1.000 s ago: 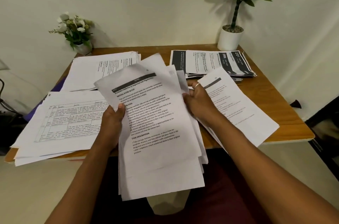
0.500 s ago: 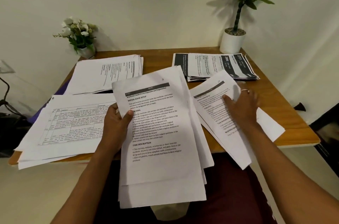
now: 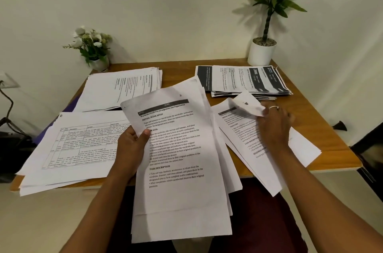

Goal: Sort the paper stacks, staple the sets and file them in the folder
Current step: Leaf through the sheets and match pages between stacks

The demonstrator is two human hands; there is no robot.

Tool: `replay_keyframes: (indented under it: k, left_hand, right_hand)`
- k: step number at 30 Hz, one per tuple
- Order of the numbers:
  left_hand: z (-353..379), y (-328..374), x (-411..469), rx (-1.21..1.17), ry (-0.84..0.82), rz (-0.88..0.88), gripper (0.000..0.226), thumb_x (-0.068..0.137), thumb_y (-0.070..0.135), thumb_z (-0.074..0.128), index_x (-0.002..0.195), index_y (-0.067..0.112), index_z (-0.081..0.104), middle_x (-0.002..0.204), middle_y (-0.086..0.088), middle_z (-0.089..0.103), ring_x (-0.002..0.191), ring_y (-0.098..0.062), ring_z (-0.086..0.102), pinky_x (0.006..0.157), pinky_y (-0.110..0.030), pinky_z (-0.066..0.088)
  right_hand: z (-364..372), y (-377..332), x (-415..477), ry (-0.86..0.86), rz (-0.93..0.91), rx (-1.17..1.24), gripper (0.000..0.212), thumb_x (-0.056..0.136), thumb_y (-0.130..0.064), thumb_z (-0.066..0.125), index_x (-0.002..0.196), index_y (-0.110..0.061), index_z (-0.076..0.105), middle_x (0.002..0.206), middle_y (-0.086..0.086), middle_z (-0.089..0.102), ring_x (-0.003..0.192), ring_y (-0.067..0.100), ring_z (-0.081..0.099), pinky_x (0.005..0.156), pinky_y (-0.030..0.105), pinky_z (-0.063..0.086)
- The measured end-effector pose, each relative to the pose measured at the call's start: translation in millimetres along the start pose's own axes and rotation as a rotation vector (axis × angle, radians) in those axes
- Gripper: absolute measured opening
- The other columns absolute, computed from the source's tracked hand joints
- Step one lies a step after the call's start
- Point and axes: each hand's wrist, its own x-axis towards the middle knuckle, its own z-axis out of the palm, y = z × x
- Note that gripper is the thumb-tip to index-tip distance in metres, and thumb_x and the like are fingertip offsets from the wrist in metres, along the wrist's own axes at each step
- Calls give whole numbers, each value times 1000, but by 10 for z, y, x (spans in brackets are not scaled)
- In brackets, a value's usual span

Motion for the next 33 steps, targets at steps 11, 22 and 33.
replay_keyframes:
  k: [11, 22, 33]
  left_hand:
    - [6, 13, -39, -47, -11, 46, 16, 100, 11, 60, 112, 16, 69, 103, 2, 78, 93, -19, 76, 69, -23, 60]
    - [6, 10, -8, 1, -6, 18, 15, 105, 21, 53, 109, 23, 67, 100, 9, 78, 91, -16, 76, 68, -25, 60]
    - [-35, -49, 55, 216, 28, 104, 21, 102, 28, 59, 120, 18, 56, 105, 12, 69, 87, -7, 70, 70, -24, 57]
  right_hand:
    - [-225, -169, 12, 11, 39, 147, 31, 105, -31, 51, 115, -4, 61, 110, 16, 71, 87, 28, 66, 65, 27, 45]
    - [-307, -990, -102, -581, 25, 595, 41, 100, -22, 64, 140, -24, 57, 139, -6, 62, 130, 19, 57, 112, 46, 45]
    - [-240, -1174, -483, -898, 273, 937, 21, 109, -22, 47, 117, -21, 66, 80, -12, 73, 62, -1, 65, 55, 14, 49]
